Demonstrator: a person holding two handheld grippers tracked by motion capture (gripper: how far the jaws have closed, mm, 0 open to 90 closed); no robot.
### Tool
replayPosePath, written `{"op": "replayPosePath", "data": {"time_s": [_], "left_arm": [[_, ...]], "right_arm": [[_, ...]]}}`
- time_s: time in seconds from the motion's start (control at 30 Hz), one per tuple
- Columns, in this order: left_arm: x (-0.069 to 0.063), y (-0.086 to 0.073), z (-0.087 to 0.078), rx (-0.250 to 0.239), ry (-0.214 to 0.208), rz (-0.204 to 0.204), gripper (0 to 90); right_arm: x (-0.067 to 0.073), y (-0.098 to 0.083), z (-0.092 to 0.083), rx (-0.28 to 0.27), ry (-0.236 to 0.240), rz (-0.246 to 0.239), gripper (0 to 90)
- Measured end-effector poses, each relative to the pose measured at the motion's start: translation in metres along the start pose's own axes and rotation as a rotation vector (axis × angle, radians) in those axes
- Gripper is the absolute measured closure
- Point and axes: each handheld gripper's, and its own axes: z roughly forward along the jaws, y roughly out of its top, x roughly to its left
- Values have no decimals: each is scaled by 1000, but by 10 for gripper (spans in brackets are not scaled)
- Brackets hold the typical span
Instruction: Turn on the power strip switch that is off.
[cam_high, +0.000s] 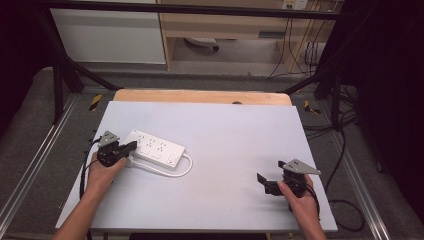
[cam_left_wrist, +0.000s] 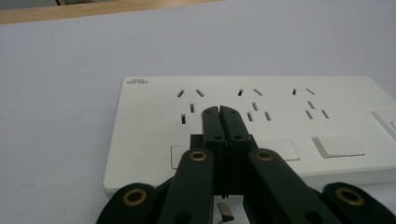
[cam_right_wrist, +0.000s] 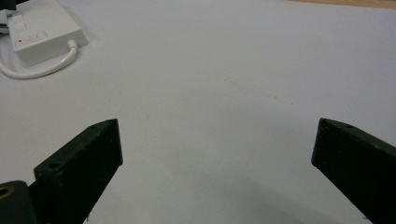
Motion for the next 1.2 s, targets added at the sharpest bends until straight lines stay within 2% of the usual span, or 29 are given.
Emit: {"op": "replayPosePath", "data": {"time_s": [0.73, 1.03, 1.13, 1.2], "left_arm": [[0, -2, 1, 7, -7, 0, 900], [-1, -3, 2, 18, -14, 21, 900], [-1, -3, 2, 19, -15, 7, 900], [-2, -3, 2, 22, -9, 14, 900]], "right_arm": [[0, 0, -1, -1, 0, 4, 23], [0, 0, -1, -1, 1, -2, 23], [0, 0, -1, -2, -1, -6, 23], [0, 0, 0, -1, -1, -5, 23]]}}
